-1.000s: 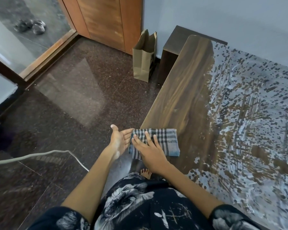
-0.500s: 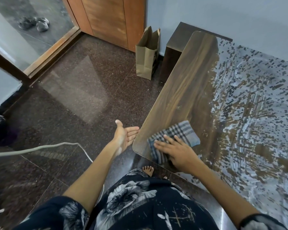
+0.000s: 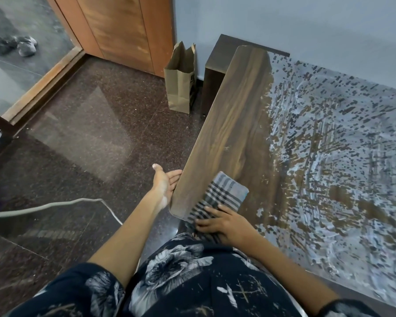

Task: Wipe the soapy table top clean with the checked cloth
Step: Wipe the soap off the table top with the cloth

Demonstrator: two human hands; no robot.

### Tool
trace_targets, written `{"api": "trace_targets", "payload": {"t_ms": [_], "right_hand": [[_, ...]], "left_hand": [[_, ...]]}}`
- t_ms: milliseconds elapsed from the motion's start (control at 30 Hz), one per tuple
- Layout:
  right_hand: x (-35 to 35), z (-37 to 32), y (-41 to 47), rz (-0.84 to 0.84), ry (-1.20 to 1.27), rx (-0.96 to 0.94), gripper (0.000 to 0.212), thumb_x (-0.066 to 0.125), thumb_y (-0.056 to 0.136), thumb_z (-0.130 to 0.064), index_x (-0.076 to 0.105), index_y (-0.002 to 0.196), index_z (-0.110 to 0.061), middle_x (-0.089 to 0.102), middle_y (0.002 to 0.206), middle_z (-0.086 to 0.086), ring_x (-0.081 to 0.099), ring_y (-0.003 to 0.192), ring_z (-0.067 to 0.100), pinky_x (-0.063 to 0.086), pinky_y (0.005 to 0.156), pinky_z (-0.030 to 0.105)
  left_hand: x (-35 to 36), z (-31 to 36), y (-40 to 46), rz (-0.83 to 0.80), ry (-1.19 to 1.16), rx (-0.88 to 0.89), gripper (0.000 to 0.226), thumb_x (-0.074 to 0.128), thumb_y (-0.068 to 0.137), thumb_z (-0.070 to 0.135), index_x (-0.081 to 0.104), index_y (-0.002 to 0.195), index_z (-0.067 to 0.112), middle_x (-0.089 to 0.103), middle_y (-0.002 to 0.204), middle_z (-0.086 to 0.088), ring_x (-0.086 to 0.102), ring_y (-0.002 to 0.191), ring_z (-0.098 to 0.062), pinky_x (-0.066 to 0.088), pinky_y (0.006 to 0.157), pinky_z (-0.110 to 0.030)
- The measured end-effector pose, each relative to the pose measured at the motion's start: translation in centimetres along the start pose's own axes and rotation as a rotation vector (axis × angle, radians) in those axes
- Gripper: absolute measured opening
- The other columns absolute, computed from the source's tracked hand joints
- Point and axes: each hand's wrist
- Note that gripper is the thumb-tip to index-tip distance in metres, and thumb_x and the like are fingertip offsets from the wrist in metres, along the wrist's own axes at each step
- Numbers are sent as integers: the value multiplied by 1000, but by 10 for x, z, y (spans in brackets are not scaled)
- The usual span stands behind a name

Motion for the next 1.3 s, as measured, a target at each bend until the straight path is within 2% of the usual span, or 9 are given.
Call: {"api": "trace_targets", "payload": {"t_ms": [133,267,433,533,733,833,967,1133,1300], "right_hand": [[1,25,-39,74,214,209,53,40,77,-7,63,119,-30,47,128,-29,19,137,-3,11,118,31],[-14,45,-47,201,297,340,52,39,74,-4,67,113,-23,50,124,-26,23,136,-1,9,118,30],[-24,45,-10,312,289,508,52,41,85,4,56,128,-22,39,136,-22,15,142,9,-3,114,22],[-15,28,4,323,223,484,52,43,87,1,51,133,-23,35,145,-15,8,141,10,-4,116,30],[9,17,-56,132,243,291,55,39,78,-7,57,126,-29,37,134,-28,7,138,-2,-4,115,22],[3,34,-95,130,249,393,56,36,74,-10,60,121,-30,43,130,-28,18,137,-2,5,116,25],[-15,67,-102,296,259,580,57,46,76,12,63,119,-21,46,131,-19,26,138,12,13,118,32],[-27,61,-43,383,243,714,55,39,89,4,48,136,-22,31,146,-13,9,144,18,-2,114,28],[-8,28,-40,250,226,477,60,46,83,4,48,135,-26,29,147,-15,1,138,8,-2,116,31]], "left_hand": [[6,5,5,13,13,13,90,-5,90,61,50,128,1,44,142,-14,39,132,-25,29,107,-39],[14,10,6,9,44,30,88,-5,91,60,47,132,1,42,143,-13,36,134,-25,27,108,-40],[23,16,10,24,65,33,87,-5,91,60,46,133,2,41,144,-12,37,134,-24,30,105,-38],[25,18,11,20,77,27,87,-5,91,60,44,134,2,40,144,-12,36,134,-24,30,105,-39],[27,20,16,24,83,28,88,-6,91,60,44,134,2,40,145,-12,34,135,-26,26,109,-41],[28,21,17,36,85,28,88,-6,91,60,44,134,2,41,144,-12,35,134,-25,27,108,-40],[33,22,15,42,113,48,85,-4,92,59,43,135,4,43,142,-10,39,132,-26,32,103,-40],[39,12,20,125,267,136,78,0,93,59,48,134,13,51,136,-10,46,124,-28,30,109,-43],[56,-5,16,245,524,273,57,19,99,47,31,143,14,36,147,-7,33,134,-29,23,112,-42]]}}
Point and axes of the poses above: each hand's wrist, its own y-axis towards the middle knuckle, its own x-axis out of the palm, z = x × y
